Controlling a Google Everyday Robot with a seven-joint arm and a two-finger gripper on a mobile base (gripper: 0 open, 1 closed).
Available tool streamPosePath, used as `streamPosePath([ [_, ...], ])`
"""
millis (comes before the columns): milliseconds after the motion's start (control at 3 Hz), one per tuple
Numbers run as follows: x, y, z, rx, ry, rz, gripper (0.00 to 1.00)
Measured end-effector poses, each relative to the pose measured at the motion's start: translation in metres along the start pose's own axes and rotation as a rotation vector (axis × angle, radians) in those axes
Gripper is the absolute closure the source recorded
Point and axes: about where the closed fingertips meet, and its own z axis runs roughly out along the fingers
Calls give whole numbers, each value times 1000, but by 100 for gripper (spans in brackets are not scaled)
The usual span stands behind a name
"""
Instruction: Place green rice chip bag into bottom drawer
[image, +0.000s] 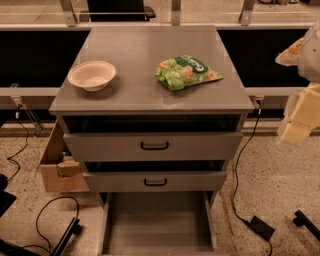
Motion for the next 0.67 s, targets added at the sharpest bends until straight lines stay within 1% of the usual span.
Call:
streamPosePath([
  [333, 0, 0, 0, 0, 0, 0, 0],
  [667, 0, -15, 12, 30, -55, 17, 0],
])
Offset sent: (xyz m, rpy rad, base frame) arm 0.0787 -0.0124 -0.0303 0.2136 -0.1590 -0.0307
